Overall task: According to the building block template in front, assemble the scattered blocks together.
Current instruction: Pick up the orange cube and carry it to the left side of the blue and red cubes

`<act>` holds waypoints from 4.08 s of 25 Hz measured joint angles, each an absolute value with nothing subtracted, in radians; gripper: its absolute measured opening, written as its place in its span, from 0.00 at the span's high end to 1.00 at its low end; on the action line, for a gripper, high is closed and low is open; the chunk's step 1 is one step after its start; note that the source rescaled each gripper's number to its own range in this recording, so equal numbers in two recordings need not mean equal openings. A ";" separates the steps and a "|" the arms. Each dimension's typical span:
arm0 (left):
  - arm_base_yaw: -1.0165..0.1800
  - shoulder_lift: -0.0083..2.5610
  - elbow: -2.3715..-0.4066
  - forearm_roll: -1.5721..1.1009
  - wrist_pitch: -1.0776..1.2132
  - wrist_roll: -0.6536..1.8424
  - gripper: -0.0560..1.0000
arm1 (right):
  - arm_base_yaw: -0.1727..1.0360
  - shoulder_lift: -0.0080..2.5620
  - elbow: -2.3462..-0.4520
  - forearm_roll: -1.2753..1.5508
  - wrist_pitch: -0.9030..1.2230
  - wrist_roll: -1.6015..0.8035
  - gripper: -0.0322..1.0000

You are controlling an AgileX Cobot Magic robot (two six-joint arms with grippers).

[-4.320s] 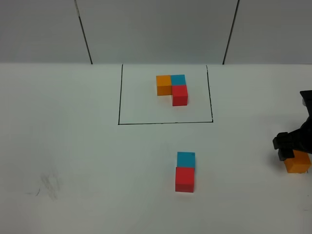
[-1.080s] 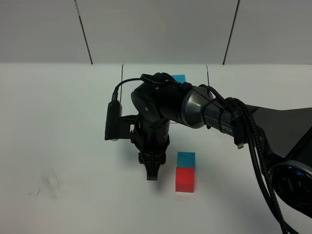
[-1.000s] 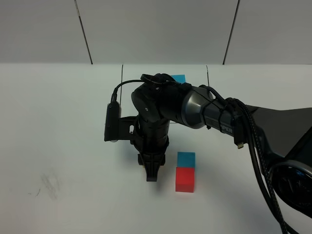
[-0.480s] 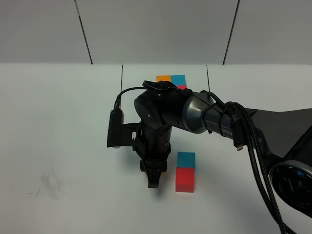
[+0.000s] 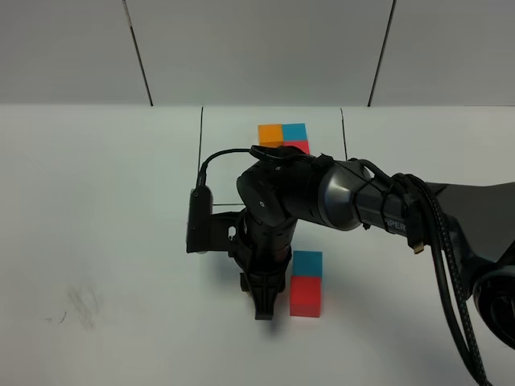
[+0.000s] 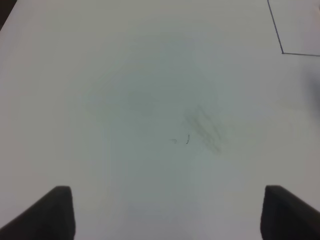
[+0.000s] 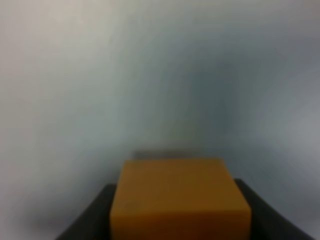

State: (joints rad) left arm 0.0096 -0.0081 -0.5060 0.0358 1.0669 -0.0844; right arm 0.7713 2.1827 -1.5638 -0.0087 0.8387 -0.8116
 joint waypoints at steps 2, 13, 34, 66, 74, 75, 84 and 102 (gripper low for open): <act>0.010 -0.008 -0.506 0.036 1.067 -0.084 0.32 | 0.771 2.183 -1.564 -0.013 0.834 -0.828 0.76; 0.010 -0.008 -0.506 0.036 1.067 -0.084 0.32 | 0.754 2.183 -1.564 -0.058 0.810 -0.862 0.76; 0.010 -0.008 -0.506 0.036 1.067 -0.084 0.32 | 0.725 2.186 -1.518 -0.025 0.789 -0.895 0.76; 0.010 -0.008 -0.506 0.036 1.067 -0.084 0.32 | 0.694 2.205 -1.517 0.000 0.785 -0.929 0.76; 0.010 -0.008 -0.506 0.036 1.067 -0.084 0.32 | 0.694 2.206 -1.518 0.000 0.794 -0.951 0.76; 0.010 -0.008 -0.506 0.036 1.067 -0.084 0.32 | 0.694 2.206 -1.518 0.000 0.795 -0.951 0.76; 0.010 -0.008 -0.506 0.036 1.067 -0.084 0.32 | 0.694 2.209 -1.518 0.000 0.797 -0.869 0.74; 0.010 -0.008 -0.506 0.036 1.067 -0.084 0.32 | 0.691 2.205 -1.517 0.000 0.806 -0.831 0.55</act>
State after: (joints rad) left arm 0.0096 -0.0081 -0.5060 0.0358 1.0669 -0.0844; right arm 0.6910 2.2051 -1.5171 0.0000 0.8056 -0.8309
